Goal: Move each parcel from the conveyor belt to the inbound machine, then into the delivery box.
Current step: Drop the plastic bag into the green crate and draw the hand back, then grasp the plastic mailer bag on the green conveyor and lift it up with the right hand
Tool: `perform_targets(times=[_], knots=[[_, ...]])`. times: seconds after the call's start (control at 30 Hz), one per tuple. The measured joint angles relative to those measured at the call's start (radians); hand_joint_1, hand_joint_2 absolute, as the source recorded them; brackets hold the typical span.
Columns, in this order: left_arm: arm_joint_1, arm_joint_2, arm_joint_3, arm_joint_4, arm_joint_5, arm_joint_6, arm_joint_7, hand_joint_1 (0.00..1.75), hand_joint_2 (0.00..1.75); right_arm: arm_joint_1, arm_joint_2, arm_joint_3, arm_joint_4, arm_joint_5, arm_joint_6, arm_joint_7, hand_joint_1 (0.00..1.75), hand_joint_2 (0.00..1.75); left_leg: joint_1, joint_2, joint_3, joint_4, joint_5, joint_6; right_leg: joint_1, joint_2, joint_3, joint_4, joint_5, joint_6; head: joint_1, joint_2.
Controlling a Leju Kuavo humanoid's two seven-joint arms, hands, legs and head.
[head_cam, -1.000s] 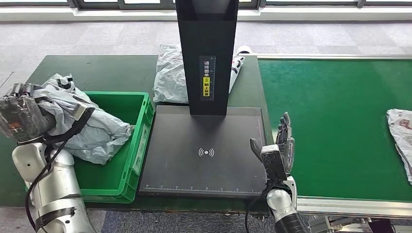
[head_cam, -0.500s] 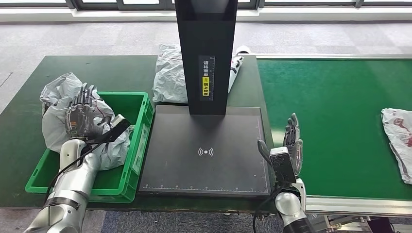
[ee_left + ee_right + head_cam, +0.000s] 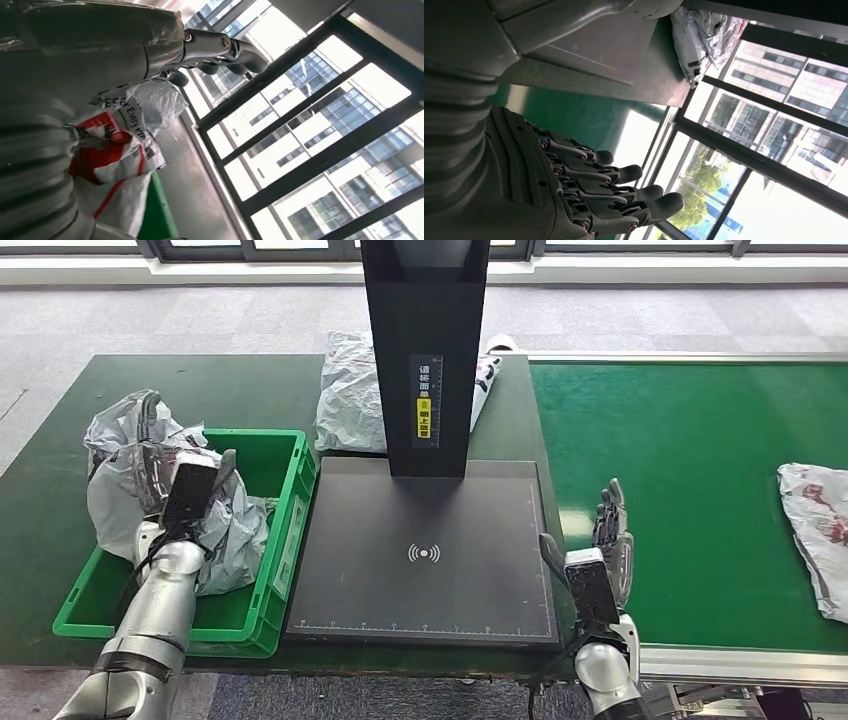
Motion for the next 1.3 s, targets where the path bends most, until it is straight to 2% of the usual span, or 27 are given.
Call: perform_targets(times=[0.27, 0.57, 0.7, 1.0, 1.17, 1.3], knots=[[0.047, -0.024, -0.049, -0.155, 0.278, -0.088, -0.007, 0.00, 1.75, 0.015, -0.001, -0.004, -0.001, 0.005, 0.002, -0.016, 0.00, 1.75, 0.000, 0.000, 0.000, 0.000, 0.000, 0.000, 0.000, 0.000, 0.000, 0.000, 0.000, 0.000, 0.000, 0.000], [0.057, -0.040, -0.065, -0.196, 0.312, -0.111, -0.009, 0.00, 1.75, 0.020, -0.001, -0.004, -0.001, 0.005, 0.005, -0.017, 0.00, 1.75, 0.000, 0.000, 0.000, 0.000, 0.000, 0.000, 0.000, 0.000, 0.000, 0.000, 0.000, 0.000, 0.000, 0.000], [0.057, -0.062, -0.085, -0.197, 0.327, -0.148, -0.001, 0.00, 1.75, 0.014, -0.001, -0.004, 0.004, 0.006, 0.006, -0.018, 0.00, 1.75, 0.000, 0.000, 0.000, 0.000, 0.000, 0.000, 0.000, -0.001, 0.000, 0.000, 0.000, 0.000, 0.000, 0.000], [0.029, -0.147, -0.257, -0.073, 0.182, -0.185, 0.048, 0.00, 1.75, -0.058, 0.020, -0.003, 0.068, 0.037, 0.020, 0.006, 0.00, 1.75, -0.001, -0.001, 0.000, 0.000, 0.000, 0.000, -0.001, -0.002, 0.001, 0.000, 0.001, 0.001, 0.000, 0.000], [0.017, -0.179, -0.299, -0.019, 0.178, -0.177, 0.048, 0.00, 1.75, -0.077, 0.029, -0.002, 0.093, 0.045, 0.024, 0.011, 0.00, 1.75, -0.001, -0.001, 0.000, 0.000, 0.000, 0.000, -0.001, -0.002, 0.000, 0.000, 0.001, 0.001, 0.000, 0.000], [0.009, -0.213, -0.324, 0.040, 0.181, -0.128, 0.040, 0.00, 1.75, -0.103, 0.041, 0.007, 0.114, 0.069, 0.026, 0.037, 0.00, 1.75, -0.001, -0.001, -0.001, 0.000, 0.000, 0.000, -0.001, -0.002, 0.000, 0.000, 0.001, 0.001, 0.000, 0.000]])
